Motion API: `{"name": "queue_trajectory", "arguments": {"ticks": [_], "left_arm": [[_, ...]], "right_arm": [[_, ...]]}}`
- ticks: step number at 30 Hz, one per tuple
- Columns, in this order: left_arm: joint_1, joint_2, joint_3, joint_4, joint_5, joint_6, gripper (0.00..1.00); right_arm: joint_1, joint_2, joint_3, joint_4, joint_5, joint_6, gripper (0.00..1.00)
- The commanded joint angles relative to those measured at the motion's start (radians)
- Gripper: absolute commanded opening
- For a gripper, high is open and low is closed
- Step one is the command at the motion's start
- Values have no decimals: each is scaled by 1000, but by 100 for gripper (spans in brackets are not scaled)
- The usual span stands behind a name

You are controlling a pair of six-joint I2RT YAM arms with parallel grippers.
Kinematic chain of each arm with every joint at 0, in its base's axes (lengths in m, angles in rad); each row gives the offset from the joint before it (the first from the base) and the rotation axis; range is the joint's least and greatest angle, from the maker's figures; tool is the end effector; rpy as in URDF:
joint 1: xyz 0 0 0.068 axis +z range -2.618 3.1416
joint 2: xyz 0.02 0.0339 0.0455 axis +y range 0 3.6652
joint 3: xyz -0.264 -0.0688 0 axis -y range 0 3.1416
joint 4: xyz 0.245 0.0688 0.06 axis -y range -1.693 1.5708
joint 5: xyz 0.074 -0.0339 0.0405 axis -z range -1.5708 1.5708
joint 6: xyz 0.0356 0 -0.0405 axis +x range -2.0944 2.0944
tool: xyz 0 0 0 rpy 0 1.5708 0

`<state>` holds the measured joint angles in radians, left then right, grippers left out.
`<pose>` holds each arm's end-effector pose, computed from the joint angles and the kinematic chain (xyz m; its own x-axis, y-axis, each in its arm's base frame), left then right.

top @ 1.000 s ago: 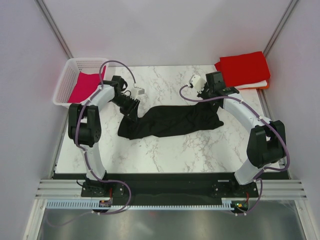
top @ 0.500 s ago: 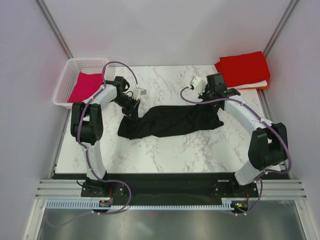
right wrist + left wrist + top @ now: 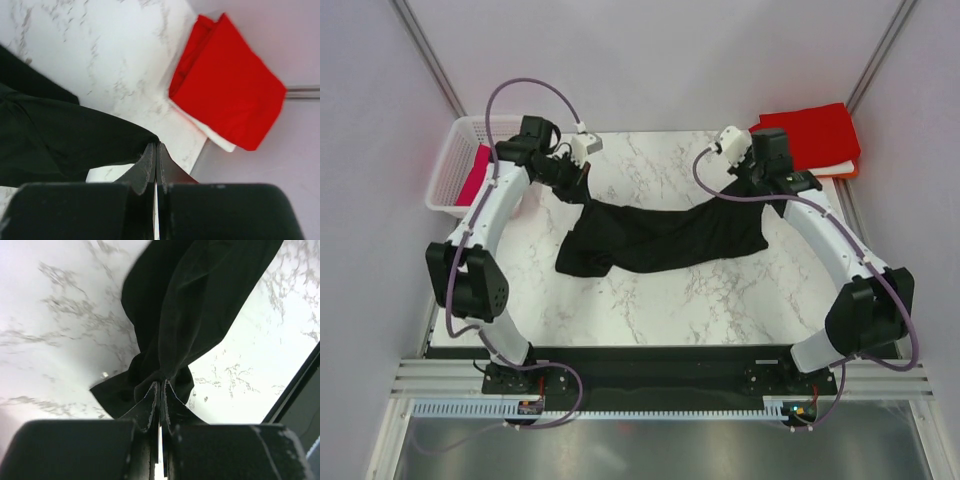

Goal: Fold and stack the t-shirts
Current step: Flatten the tshirt out

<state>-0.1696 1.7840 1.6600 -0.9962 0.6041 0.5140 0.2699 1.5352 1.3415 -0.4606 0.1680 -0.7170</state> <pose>0.3626 -0.0826 0.3078 -0.5844 0.5106 -0.6306 0.7695 0.5953 -0.2311 0.3381 0.0874 0.3227 -0.3534 -0.7700 -0.5312 -0.4872 0.6363 -0.5981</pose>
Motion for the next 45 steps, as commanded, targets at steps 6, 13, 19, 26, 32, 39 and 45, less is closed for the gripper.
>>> {"name": "queue_trajectory", "arguments": {"ticks": [6, 13, 19, 26, 32, 39, 45], "left_arm": [[15, -264, 47, -2, -90, -8, 2], [36, -510, 1, 57, -185, -34, 2], [38, -710, -20, 102, -254, -69, 2], [38, -819, 50, 103, -280, -84, 2], [39, -899, 136, 105, -305, -77, 2], [39, -965, 237, 105, -305, -49, 2], [42, -942, 279, 125, -279, -42, 2]], "right_arm": [[-8, -197, 114, 109, 65, 27, 0], [-8, -385, 93, 94, 82, -19, 0], [-8, -546, 93, 51, 70, -77, 0], [-8, -644, 174, -26, 103, -139, 0], [-8, -727, 258, -70, 145, -160, 0], [-8, -806, 392, -157, 90, -167, 0], [-8, -802, 426, -194, 68, -180, 0]]}}
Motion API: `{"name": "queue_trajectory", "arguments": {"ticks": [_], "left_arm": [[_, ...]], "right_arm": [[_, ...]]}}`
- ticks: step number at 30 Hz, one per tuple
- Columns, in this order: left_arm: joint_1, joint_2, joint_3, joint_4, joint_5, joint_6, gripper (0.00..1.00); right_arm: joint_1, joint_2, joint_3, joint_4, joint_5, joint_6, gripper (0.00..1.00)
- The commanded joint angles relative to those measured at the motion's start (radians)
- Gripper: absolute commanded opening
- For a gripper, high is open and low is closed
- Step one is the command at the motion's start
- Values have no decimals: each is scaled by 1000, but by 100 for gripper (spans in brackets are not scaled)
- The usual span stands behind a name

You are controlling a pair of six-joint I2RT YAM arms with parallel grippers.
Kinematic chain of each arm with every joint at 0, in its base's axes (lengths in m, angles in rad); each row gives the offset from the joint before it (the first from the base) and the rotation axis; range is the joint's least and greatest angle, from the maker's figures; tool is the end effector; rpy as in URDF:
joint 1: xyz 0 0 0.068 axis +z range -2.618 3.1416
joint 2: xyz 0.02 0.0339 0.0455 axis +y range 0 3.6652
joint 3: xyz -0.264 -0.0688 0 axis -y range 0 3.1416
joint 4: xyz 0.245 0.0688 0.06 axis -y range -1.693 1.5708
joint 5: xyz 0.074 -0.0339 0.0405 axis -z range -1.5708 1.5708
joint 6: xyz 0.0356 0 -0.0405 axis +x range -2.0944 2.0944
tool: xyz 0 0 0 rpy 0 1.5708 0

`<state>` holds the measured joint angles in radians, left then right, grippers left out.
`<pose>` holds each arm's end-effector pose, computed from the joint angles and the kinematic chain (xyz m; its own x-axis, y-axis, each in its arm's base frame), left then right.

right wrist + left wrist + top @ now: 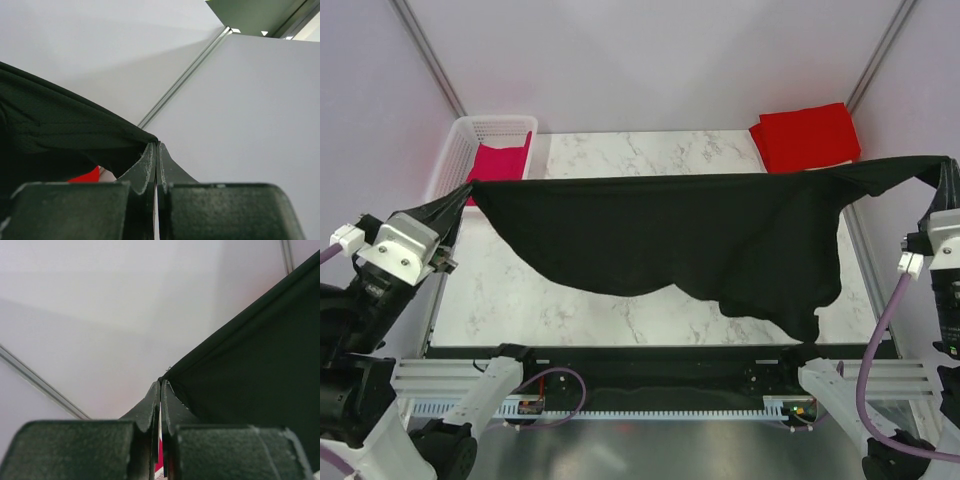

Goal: Fold and stack the t-shirts
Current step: Flatten the tshirt out

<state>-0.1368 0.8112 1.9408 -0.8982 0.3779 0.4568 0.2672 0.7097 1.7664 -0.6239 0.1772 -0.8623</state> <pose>-0.0089 -0.0120 0.5767 0.4167 0.3565 -0.8362 0.3328 0.7962 0.5053 -0.0109 -0.0095 0.5741 0.3434 -0.6810 -0.6468 0.2385 0.7294 -0.6412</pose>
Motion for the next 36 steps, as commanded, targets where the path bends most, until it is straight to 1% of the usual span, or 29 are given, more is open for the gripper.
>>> {"name": "queue_trajectory", "arguments": {"ticks": [1, 3, 6, 7, 9, 10, 11, 12, 13, 15, 16, 18, 19, 20, 21, 22, 23, 24, 25, 26, 27, 28, 29, 31, 33, 34, 35, 36], "left_arm": [[9, 36, -32, 33, -53, 23, 2], [9, 57, -77, 51, -47, 31, 2], [9, 91, -202, 99, -43, 58, 2], [11, 100, -276, 111, -42, 86, 2], [9, 141, -353, 149, -46, 108, 2], [11, 160, -427, 178, -48, 127, 2], [11, 187, -462, 192, -50, 138, 2], [9, 239, -523, 215, -44, 160, 2], [11, 274, -546, 231, -40, 166, 2], [11, 340, -581, 263, -30, 168, 2], [11, 420, -615, 287, -24, 177, 2], [9, 503, -638, 349, -20, 187, 2], [9, 584, -651, 369, -22, 192, 2], [9, 633, -649, 399, -20, 194, 2], [11, 676, -635, 412, -20, 194, 2], [11, 762, -628, 423, -20, 194, 2], [11, 799, -616, 438, -20, 191, 2], [16, 834, -600, 455, -19, 181, 2], [22, 906, -565, 462, -17, 178, 2], [28, 936, -547, 470, -22, 171, 2], [43, 971, -527, 481, -28, 151, 2], [52, 1002, -478, 479, -42, 143, 2], [60, 1060, -453, 479, -50, 132, 2], [83, 1103, -381, 479, -47, 105, 2], [97, 1164, -317, 476, -43, 85, 2], [98, 1186, -297, 475, -50, 80, 2], [101, 1218, -278, 476, -53, 68, 2], [108, 1240, -237, 476, -56, 59, 2]], "right_arm": [[-6, 25, -13, -28, 59, -52, 0], [-6, 33, -83, 13, 58, -69, 0], [-5, 57, -215, 105, 64, -90, 0], [-6, 68, -278, 148, 65, -92, 0], [-5, 125, -332, 183, 73, -93, 0], [-6, 152, -355, 196, 73, -84, 0], [-5, 207, -396, 219, 70, -77, 0], [-5, 236, -435, 231, 64, -63, 0], [-6, 267, -435, 243, 56, -52, 0], [-5, 353, -508, 283, 29, -40, 0], [-3, 381, -551, 309, 12, -38, 0], [-3, 482, -587, 345, -21, -38, 0], [-2, 520, -605, 374, -27, -46, 0], [-2, 604, -611, 395, -27, -46, 0], [-2, 650, -610, 412, -30, -47, 0], [-2, 696, -592, 427, -33, -49, 0], [-3, 788, -579, 441, -31, -49, 0], [-2, 835, -565, 457, -21, -49, 0], [-2, 881, -527, 486, -3, -49, 0], [-3, 968, -500, 495, 8, -41, 0], [-5, 1009, -471, 501, 19, -37, 0], [-3, 1092, -403, 509, 48, -26, 0], [-3, 1131, -368, 509, 56, -18, 0], [-6, 1236, -268, 509, 68, -18, 0], [-8, 1307, -204, 515, 88, -27, 0], [-9, 1342, -133, 523, 96, -27, 0], [-11, 1413, -95, 527, 113, -14, 0], [-14, 1447, -52, 530, 119, 6, 0]]}}
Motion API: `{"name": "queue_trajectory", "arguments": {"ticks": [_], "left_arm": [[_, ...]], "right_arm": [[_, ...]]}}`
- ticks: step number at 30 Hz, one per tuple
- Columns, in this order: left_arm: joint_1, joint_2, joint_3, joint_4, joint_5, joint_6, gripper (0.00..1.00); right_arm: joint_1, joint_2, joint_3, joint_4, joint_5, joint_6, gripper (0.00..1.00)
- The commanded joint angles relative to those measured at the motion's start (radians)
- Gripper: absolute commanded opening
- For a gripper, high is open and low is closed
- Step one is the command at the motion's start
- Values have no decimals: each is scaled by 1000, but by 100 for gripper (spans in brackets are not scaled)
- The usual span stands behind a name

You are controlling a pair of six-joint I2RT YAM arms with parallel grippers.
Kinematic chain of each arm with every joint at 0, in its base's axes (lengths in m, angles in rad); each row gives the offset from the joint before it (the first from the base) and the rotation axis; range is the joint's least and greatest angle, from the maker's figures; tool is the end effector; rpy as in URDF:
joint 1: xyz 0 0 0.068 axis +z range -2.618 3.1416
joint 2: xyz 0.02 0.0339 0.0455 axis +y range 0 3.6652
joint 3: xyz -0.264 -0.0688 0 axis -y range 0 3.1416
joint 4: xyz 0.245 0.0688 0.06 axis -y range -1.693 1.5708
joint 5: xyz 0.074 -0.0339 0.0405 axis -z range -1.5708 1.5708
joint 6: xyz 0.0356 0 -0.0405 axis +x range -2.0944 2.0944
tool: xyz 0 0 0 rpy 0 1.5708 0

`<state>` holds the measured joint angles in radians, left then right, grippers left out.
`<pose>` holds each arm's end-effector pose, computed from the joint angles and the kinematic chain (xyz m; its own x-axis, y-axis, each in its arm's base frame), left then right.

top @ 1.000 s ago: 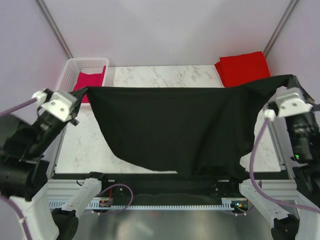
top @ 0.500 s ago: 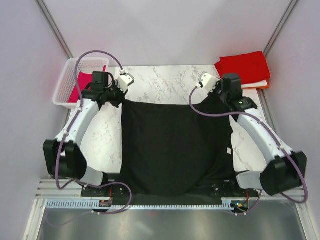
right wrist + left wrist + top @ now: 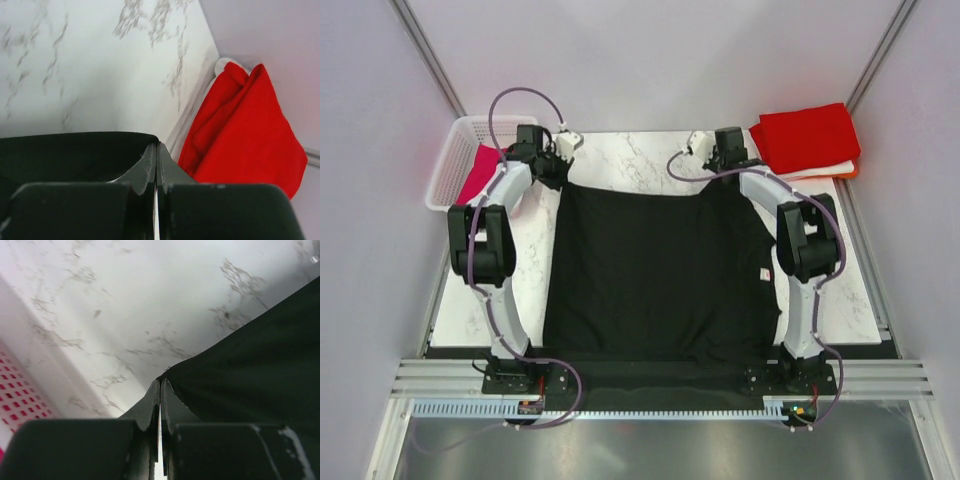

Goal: Fold and stack the t-shirts
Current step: Flatten the tshirt out

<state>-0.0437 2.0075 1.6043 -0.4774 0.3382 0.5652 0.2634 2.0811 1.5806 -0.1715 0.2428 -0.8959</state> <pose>0.4481 -0.0314 0.2288 -0.5155 0.5283 -0.6747 0.6256 0.7700 0.1249 0.4634 0.1161 0.2114 -0.3201 -0.8713 -0.3721 -0.5137 0.4896 -0.7045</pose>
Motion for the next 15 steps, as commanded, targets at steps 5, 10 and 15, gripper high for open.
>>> {"name": "queue_trajectory", "arguments": {"ticks": [5, 10, 15], "left_arm": [[30, 149, 242, 40, -24, -96, 2], [30, 226, 335, 45, -39, -84, 2], [28, 269, 391, 71, -82, -84, 2]], "right_arm": [[-19, 284, 430, 78, 67, 107, 0], [-20, 430, 613, 107, 61, 103, 0], [-21, 481, 645, 164, 76, 66, 0]]}}
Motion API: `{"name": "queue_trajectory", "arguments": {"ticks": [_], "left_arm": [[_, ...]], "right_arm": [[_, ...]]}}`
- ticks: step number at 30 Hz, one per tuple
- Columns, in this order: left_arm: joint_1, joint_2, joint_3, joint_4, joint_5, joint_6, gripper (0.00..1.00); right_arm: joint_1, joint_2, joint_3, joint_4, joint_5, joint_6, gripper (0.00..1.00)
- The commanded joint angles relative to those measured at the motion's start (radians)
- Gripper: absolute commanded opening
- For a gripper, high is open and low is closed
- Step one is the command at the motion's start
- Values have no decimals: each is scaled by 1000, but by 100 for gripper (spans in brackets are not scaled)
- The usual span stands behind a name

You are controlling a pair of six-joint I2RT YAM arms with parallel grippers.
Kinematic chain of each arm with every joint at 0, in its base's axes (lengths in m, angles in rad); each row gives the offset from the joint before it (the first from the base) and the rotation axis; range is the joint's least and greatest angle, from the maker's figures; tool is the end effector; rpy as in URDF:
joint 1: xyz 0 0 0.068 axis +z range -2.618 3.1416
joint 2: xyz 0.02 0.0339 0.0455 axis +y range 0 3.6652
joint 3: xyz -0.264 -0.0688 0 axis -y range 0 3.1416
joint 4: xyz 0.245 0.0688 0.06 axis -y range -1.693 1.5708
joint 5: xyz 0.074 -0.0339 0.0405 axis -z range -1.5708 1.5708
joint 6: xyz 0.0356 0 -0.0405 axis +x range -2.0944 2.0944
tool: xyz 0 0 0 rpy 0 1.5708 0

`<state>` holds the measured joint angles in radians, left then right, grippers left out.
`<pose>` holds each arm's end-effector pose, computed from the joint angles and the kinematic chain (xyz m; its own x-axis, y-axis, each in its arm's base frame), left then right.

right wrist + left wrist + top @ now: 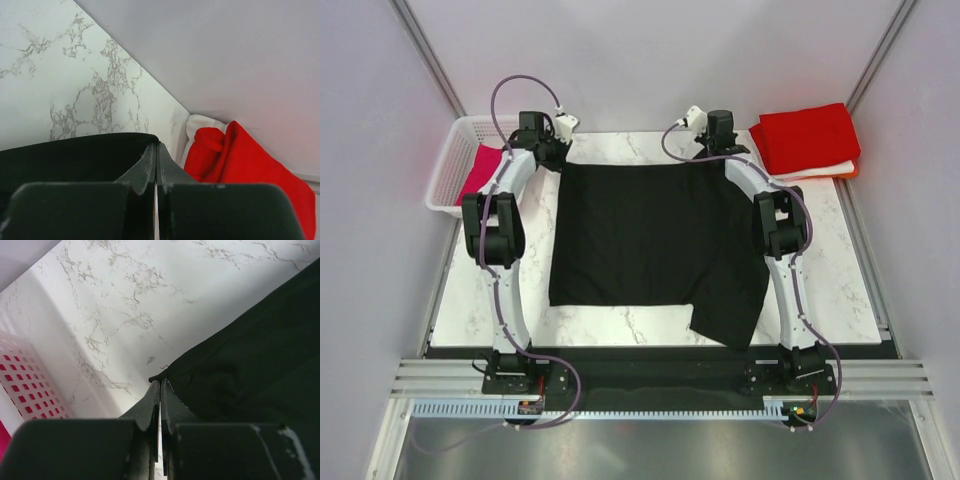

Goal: Fold and stack the t-shirts
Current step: Flatten the tshirt out, then fold the tshirt

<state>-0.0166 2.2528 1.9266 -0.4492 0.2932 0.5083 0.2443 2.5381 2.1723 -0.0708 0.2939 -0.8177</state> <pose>0.5147 -0.0188 0.2211 -0.5032 0.4743 -0.7223 0.5348 0.8275 0.1708 0.5707 0.1316 0.1860 -0.2975 -0.7938 -0.5304 -0.2835 0.6039 -0.7449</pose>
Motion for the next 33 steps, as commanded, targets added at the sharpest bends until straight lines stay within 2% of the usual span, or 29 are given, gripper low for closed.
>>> {"name": "queue_trajectory", "arguments": {"ticks": [1, 5, 17, 23, 29, 33], "left_arm": [[1, 25, 71, 46, -37, -24, 2], [3, -11, 61, 41, -29, -31, 2], [9, -237, -129, 30, 80, 59, 2], [9, -283, -196, 27, 92, 107, 2], [9, -312, -242, 20, 107, 128, 2], [7, -343, -277, 17, 118, 136, 2]], "right_arm": [[0, 24, 55, 90, 27, -17, 0], [0, -36, 20, 75, 39, -15, 0], [3, -459, -480, 72, 63, -63, 0], [4, -547, -589, 72, 74, -78, 0], [4, -628, -641, -9, 76, -55, 0], [10, -679, -655, -121, 82, -17, 0]]}}
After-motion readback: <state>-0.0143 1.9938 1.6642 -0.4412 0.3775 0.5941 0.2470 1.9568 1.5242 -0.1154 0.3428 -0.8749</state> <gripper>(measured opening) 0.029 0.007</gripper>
